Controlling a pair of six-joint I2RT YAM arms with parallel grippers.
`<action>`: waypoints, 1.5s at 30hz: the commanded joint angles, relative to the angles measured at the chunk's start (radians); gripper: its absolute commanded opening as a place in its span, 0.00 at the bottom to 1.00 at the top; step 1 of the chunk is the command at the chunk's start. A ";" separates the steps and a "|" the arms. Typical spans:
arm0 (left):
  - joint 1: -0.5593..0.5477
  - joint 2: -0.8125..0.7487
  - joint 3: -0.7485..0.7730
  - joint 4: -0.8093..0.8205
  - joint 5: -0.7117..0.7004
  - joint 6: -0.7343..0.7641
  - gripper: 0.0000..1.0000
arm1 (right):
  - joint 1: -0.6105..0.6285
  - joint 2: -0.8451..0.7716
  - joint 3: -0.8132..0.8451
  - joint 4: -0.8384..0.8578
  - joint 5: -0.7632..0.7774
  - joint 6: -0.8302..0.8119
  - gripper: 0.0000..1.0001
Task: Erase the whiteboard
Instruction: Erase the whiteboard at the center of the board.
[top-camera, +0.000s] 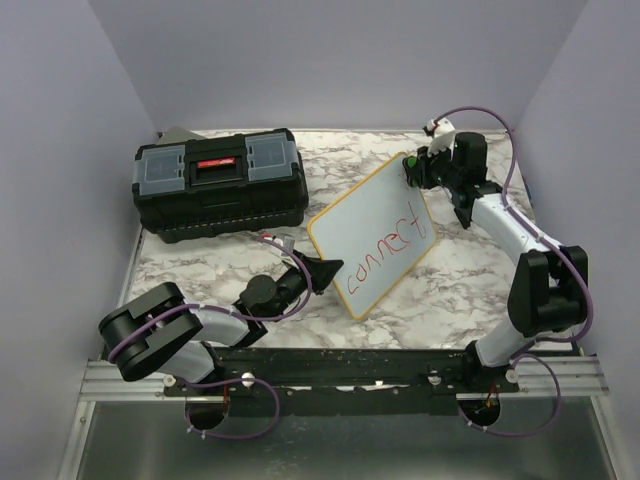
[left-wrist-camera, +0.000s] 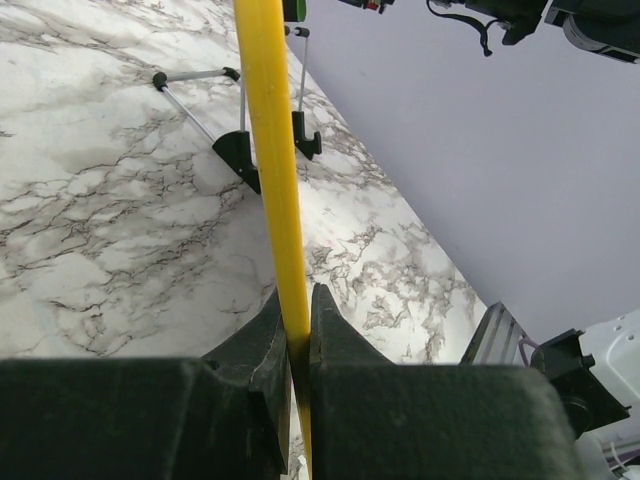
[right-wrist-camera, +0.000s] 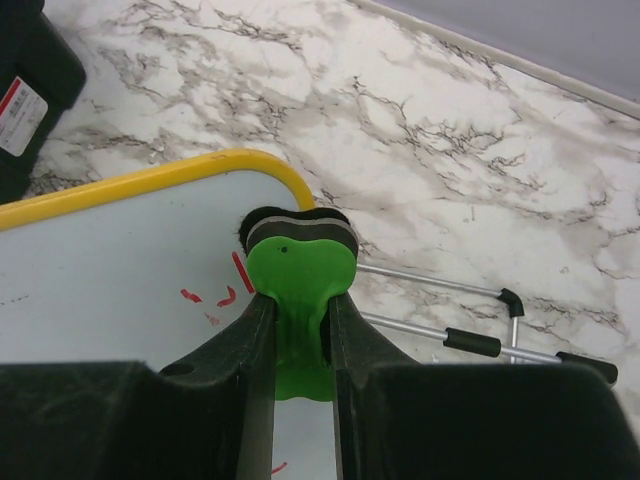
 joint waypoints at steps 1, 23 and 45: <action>-0.024 -0.006 0.017 0.046 0.170 0.037 0.00 | 0.006 0.020 -0.045 -0.096 -0.022 -0.072 0.01; -0.024 0.000 0.026 0.040 0.178 0.042 0.00 | 0.009 0.061 0.103 -0.058 -0.198 0.063 0.01; -0.021 0.017 0.012 0.083 0.181 0.038 0.00 | 0.006 0.073 0.028 -0.195 -0.119 -0.060 0.01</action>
